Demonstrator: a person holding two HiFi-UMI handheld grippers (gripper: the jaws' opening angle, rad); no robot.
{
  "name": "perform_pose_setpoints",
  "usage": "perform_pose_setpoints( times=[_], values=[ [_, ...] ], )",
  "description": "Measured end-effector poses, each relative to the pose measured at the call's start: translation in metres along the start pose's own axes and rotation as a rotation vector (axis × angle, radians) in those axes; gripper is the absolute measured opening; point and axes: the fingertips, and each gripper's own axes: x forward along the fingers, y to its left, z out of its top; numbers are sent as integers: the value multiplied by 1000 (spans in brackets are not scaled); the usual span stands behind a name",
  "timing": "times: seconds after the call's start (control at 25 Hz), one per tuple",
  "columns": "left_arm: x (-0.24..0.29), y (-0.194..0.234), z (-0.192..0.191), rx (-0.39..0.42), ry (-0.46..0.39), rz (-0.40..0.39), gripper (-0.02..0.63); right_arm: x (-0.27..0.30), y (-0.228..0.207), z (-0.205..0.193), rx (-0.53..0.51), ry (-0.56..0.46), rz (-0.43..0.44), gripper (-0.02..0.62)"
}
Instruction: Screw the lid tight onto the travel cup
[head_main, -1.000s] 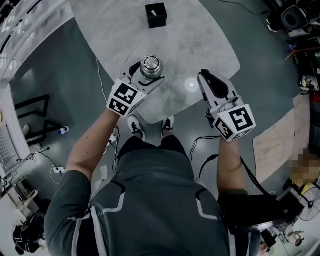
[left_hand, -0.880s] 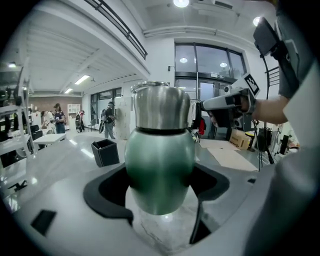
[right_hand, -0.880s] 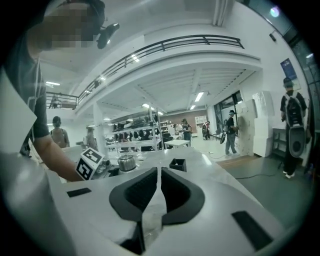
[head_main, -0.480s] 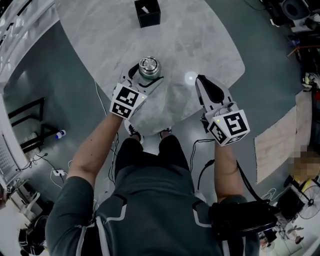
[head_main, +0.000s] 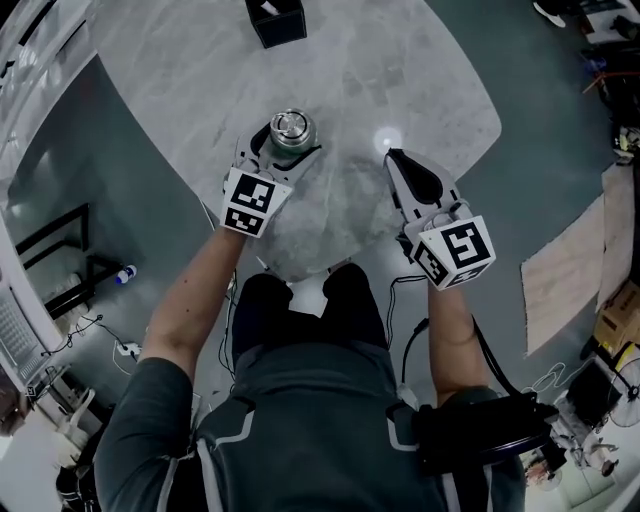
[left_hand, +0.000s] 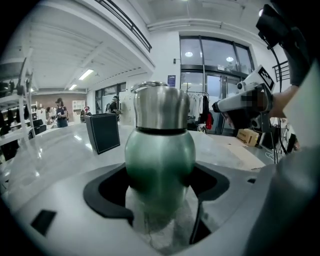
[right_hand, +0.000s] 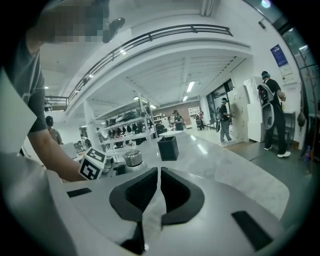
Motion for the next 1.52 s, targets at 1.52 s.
perform_pose_setpoints(
  times=[1.52],
  values=[
    [-106, -42, 45, -75, -16, -19, 402, -63, 36, 64, -10, -40, -14, 41]
  ],
)
